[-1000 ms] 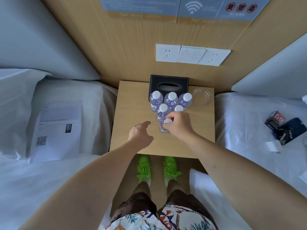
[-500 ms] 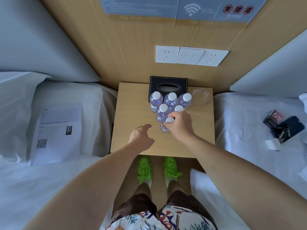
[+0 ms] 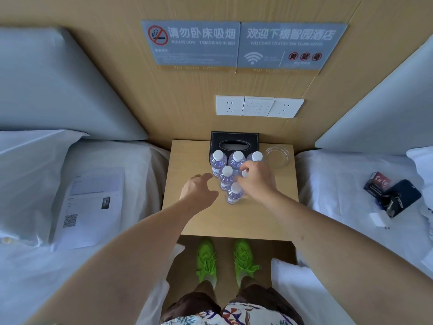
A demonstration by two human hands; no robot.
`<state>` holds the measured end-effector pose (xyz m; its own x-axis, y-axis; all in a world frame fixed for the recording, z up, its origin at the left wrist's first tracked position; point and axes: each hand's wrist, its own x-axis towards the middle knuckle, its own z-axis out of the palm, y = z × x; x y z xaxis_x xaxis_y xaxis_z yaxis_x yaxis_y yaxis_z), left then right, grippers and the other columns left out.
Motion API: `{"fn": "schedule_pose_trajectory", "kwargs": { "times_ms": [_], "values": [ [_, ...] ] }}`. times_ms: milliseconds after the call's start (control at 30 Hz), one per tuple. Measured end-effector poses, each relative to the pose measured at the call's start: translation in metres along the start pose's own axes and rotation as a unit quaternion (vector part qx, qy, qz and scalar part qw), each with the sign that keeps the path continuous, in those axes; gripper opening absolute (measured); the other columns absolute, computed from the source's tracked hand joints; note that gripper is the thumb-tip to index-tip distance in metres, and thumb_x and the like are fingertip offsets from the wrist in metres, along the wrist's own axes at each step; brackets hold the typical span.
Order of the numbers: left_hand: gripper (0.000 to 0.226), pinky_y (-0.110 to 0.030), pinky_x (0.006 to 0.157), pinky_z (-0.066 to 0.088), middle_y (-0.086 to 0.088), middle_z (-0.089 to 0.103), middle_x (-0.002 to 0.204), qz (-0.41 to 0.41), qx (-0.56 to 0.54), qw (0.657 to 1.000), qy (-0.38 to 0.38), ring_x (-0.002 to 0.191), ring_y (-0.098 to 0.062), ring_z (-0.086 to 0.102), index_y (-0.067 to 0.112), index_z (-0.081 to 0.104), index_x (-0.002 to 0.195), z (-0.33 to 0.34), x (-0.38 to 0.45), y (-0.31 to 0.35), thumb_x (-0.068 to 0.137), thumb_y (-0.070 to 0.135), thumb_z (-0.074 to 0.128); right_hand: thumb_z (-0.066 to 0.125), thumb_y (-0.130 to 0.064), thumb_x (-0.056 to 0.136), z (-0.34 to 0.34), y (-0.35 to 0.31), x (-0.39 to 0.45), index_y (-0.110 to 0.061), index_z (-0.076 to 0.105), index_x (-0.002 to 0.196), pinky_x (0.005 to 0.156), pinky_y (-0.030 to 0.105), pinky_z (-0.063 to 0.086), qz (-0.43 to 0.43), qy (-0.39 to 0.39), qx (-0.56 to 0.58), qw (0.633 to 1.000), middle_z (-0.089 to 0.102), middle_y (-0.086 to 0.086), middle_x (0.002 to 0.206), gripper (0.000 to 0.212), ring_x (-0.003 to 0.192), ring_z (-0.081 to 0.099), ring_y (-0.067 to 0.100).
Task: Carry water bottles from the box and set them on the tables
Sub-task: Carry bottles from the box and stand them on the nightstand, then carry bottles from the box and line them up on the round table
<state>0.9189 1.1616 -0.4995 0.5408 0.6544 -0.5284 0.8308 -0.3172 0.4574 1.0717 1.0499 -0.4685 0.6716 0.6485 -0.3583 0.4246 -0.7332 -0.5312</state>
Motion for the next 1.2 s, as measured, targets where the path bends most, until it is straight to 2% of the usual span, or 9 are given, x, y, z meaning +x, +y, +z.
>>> {"fn": "schedule_pose_trajectory", "kwargs": {
  "times_ms": [67,200,300,433,600,700,867,1067,1200],
  "values": [
    [0.06,-0.027,0.078,0.045,0.001,0.06,0.13,0.01,-0.002,1.0,0.024,0.11,-0.024,0.061,0.031,0.055,0.143,-0.021,0.0,0.018,0.085,0.033,0.07,0.066,-0.018,0.086,-0.021,-0.008,0.005,-0.017,0.072,0.113,0.08,0.034,0.051,-0.012,0.006,-0.005,1.0,0.069,0.005,0.109,0.027,0.101,0.064,0.027],
    [0.043,-0.027,0.073,0.043,0.002,0.062,0.117,0.041,0.012,0.997,0.064,0.104,-0.025,0.062,0.03,0.064,0.126,-0.055,-0.005,0.059,0.083,0.032,0.066,0.068,-0.021,0.085,-0.061,-0.023,0.011,-0.023,0.07,0.117,0.073,0.027,0.04,-0.026,0.012,-0.017,0.999,0.068,0.001,0.117,0.033,0.105,0.065,0.023],
    [0.047,-0.026,0.072,0.039,0.002,0.063,0.12,0.079,0.043,0.993,0.083,0.1,-0.021,0.059,0.033,0.063,0.13,-0.078,-0.011,0.093,0.083,0.031,0.065,0.069,-0.019,0.083,-0.088,-0.032,0.01,-0.022,0.069,0.121,0.078,0.028,0.045,-0.044,0.015,-0.023,0.999,0.069,0.004,0.119,0.038,0.108,0.064,0.026],
    [0.058,-0.028,0.082,0.045,0.003,0.058,0.133,0.128,0.061,0.985,0.094,0.118,-0.024,0.059,0.029,0.056,0.142,-0.103,-0.013,0.134,0.085,0.031,0.065,0.071,-0.021,0.084,-0.121,-0.038,0.007,-0.016,0.069,0.116,0.08,0.032,0.05,-0.06,0.033,-0.04,0.997,0.069,0.004,0.115,0.033,0.107,0.063,0.026],
    [0.063,-0.033,0.096,0.045,-0.002,0.054,0.144,0.2,0.079,0.973,0.084,0.13,-0.026,0.052,0.024,0.051,0.148,-0.117,-0.015,0.17,0.087,0.03,0.065,0.071,-0.021,0.085,-0.148,-0.035,-0.006,-0.017,0.067,0.128,0.085,0.03,0.05,-0.042,0.073,-0.044,0.995,0.067,0.004,0.126,0.043,0.113,0.063,0.024],
    [0.061,-0.03,0.087,0.043,-0.002,0.055,0.141,0.259,0.093,0.958,0.077,0.126,-0.026,0.054,0.024,0.052,0.147,-0.119,-0.016,0.19,0.088,0.029,0.066,0.07,-0.02,0.084,-0.157,-0.032,-0.022,-0.019,0.066,0.131,0.092,0.035,0.054,-0.006,0.116,-0.05,0.992,0.067,0.003,0.128,0.047,0.116,0.062,0.026],
    [0.059,-0.032,0.088,0.046,-0.002,0.055,0.139,0.358,0.133,0.924,0.034,0.125,-0.026,0.053,0.025,0.053,0.146,-0.106,-0.029,0.216,0.088,0.028,0.065,0.064,-0.019,0.079,-0.157,-0.019,-0.068,-0.023,0.065,0.12,0.082,0.036,0.051,0.091,0.176,-0.066,0.978,0.063,0.005,0.106,0.041,0.108,0.06,0.033],
    [0.054,-0.038,0.097,0.05,-0.007,0.059,0.134,0.469,0.184,0.863,-0.017,0.125,-0.03,0.056,0.023,0.055,0.143,-0.062,-0.084,0.252,0.091,0.027,0.064,0.067,-0.033,0.089,-0.152,0.03,-0.17,-0.025,0.046,0.147,0.096,0.039,0.044,0.238,0.231,-0.037,0.943,0.051,0.009,0.139,0.062,0.132,0.046,0.035],
    [0.05,-0.039,0.098,0.048,-0.009,0.059,0.135,0.56,0.229,0.793,-0.071,0.126,-0.031,0.054,0.018,0.056,0.14,-0.011,-0.156,0.283,0.092,0.031,0.064,0.069,-0.033,0.085,-0.152,0.066,-0.263,-0.025,0.047,0.144,0.092,0.039,0.046,0.331,0.282,-0.009,0.9,0.055,0.006,0.131,0.064,0.124,0.052,0.032]
  ]
}}
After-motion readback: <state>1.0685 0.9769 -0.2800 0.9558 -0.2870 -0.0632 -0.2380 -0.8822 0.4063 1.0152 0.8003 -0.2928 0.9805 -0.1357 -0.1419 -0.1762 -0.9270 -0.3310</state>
